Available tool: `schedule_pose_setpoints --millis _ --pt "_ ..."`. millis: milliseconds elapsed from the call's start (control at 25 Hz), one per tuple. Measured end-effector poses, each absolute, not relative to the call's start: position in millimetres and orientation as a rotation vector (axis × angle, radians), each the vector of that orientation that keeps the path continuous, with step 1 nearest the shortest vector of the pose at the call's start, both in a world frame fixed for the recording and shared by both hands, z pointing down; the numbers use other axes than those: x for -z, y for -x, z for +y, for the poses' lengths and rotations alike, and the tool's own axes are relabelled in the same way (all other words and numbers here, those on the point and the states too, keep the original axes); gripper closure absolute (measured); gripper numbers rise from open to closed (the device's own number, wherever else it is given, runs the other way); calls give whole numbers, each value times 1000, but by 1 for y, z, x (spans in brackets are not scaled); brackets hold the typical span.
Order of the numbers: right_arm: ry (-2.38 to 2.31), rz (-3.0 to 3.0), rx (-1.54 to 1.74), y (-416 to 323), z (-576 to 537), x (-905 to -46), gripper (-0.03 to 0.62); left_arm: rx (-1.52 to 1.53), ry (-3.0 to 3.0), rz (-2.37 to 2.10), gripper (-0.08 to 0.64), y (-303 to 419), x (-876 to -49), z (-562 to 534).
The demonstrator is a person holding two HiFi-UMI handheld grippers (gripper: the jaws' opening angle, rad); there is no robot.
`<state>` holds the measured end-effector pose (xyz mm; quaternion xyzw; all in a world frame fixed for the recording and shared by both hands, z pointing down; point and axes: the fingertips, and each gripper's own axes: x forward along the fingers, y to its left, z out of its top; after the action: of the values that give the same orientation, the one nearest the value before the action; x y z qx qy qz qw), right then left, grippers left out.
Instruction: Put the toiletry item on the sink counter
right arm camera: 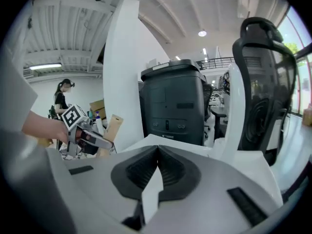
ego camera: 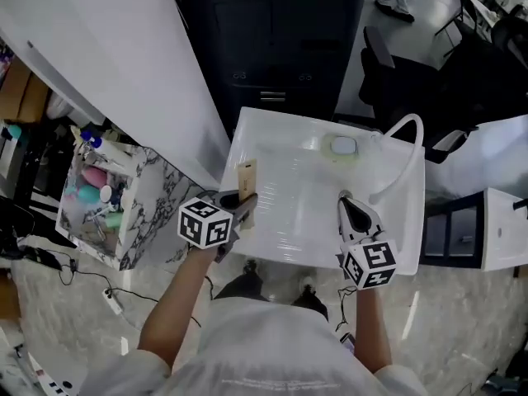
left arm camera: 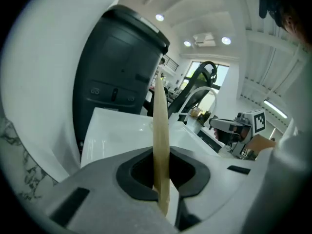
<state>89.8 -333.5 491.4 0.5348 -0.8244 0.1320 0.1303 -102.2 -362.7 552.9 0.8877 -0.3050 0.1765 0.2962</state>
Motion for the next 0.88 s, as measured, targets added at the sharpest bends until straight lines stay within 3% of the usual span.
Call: schedule_pose_setpoints --millis 440,880 --pt "-1761 -2139 -566 -80 -343 -544 595 -674 -2257 -433 531 51 -641 -404" --pt "-1848 -2020 -667 -87 -339 -561 595 -740 -2149 -380 531 31 -682 -419"
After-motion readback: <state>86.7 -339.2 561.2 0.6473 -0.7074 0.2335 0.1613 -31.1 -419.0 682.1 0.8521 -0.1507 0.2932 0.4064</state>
